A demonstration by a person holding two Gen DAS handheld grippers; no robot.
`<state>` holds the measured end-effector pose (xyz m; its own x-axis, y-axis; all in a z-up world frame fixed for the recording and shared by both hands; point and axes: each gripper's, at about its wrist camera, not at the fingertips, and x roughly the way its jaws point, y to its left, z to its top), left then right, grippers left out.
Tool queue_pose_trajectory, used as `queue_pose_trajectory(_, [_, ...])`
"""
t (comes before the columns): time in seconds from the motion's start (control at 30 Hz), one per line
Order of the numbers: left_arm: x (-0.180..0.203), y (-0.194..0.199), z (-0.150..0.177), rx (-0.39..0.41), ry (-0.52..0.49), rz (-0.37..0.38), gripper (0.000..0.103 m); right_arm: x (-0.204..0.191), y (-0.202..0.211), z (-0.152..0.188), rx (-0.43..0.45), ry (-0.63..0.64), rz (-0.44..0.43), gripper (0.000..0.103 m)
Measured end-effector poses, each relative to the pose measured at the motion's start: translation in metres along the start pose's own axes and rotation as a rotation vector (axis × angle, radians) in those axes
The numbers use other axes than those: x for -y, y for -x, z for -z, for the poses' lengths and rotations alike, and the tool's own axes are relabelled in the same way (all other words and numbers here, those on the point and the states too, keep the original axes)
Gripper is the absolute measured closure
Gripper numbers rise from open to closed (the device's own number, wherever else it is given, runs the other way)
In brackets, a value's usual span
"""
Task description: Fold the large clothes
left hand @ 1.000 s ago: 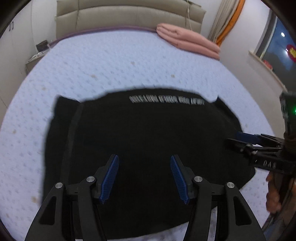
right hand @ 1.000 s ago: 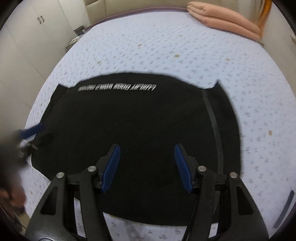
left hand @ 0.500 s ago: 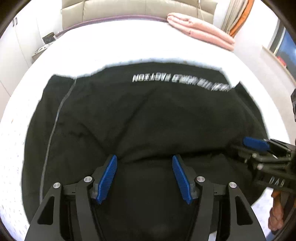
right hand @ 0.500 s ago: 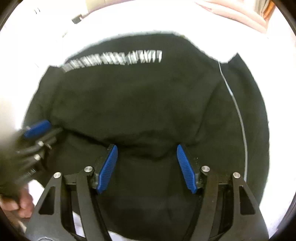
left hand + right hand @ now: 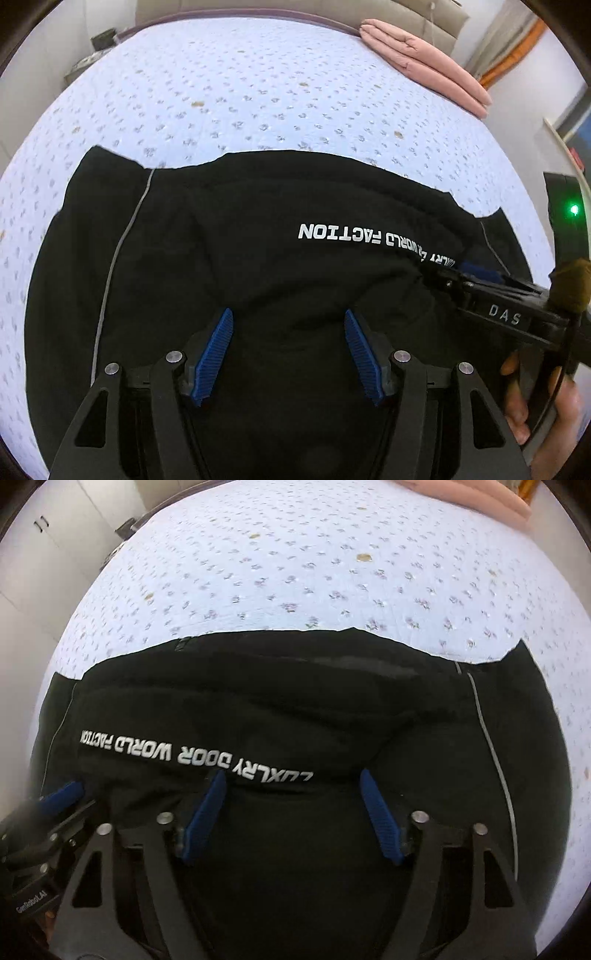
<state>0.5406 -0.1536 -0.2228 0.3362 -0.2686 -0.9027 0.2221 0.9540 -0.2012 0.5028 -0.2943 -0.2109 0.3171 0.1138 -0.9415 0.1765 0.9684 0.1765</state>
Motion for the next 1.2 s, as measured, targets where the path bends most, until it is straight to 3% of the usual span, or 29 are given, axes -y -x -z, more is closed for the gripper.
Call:
queue_pose_trajectory(0.13, [-0.002, 0.023, 0.005, 0.045, -0.011, 0.02, 0.038, -0.003, 0.024, 0.019, 0.046, -0.009, -0.033, 0.035])
queue_pose_trajectory(0.23, [-0.008, 0.052, 0.024, 0.074, -0.014, 0.038, 0.037, 0.001, 0.065, 0.044, 0.11, -0.008, -0.086, 0.034])
queue_pose_trajectory(0.37, [-0.022, 0.078, 0.051, 0.026, 0.035, 0.125, 0.037, 0.004, 0.109, 0.097, 0.197, 0.06, -0.116, 0.035])
queue_pose_trajectory(0.43, [-0.031, 0.082, 0.066, 0.004, 0.069, 0.119, 0.037, 0.006, 0.105, 0.118, 0.174, 0.089, -0.075, 0.039])
queue_pose_trajectory(0.53, [-0.038, 0.066, 0.082, -0.022, 0.077, 0.086, 0.038, 0.01, 0.073, 0.135, 0.067, 0.094, -0.043, 0.052])
queue_pose_trajectory(0.7, [-0.032, 0.039, 0.08, -0.047, 0.083, 0.047, 0.033, 0.002, 0.05, 0.136, 0.047, 0.163, 0.007, 0.052])
queue_pose_trajectory(0.83, [-0.034, 0.051, 0.077, -0.043, 0.059, 0.061, 0.032, 0.007, 0.057, 0.129, 0.017, 0.161, -0.034, 0.053])
queue_pose_trajectory(0.97, [-0.048, 0.083, 0.068, 0.023, 0.041, -0.022, 0.032, 0.028, 0.086, 0.121, 0.063, 0.119, -0.026, 0.044])
queue_pose_trajectory(1.03, [-0.068, 0.095, 0.06, 0.047, 0.067, -0.067, 0.031, 0.056, 0.098, 0.115, 0.094, 0.043, -0.021, 0.024])
queue_pose_trajectory(1.2, [-0.133, 0.099, 0.044, 0.045, 0.19, -0.076, 0.03, 0.128, 0.089, 0.1, 0.083, -0.132, -0.033, 0.023])
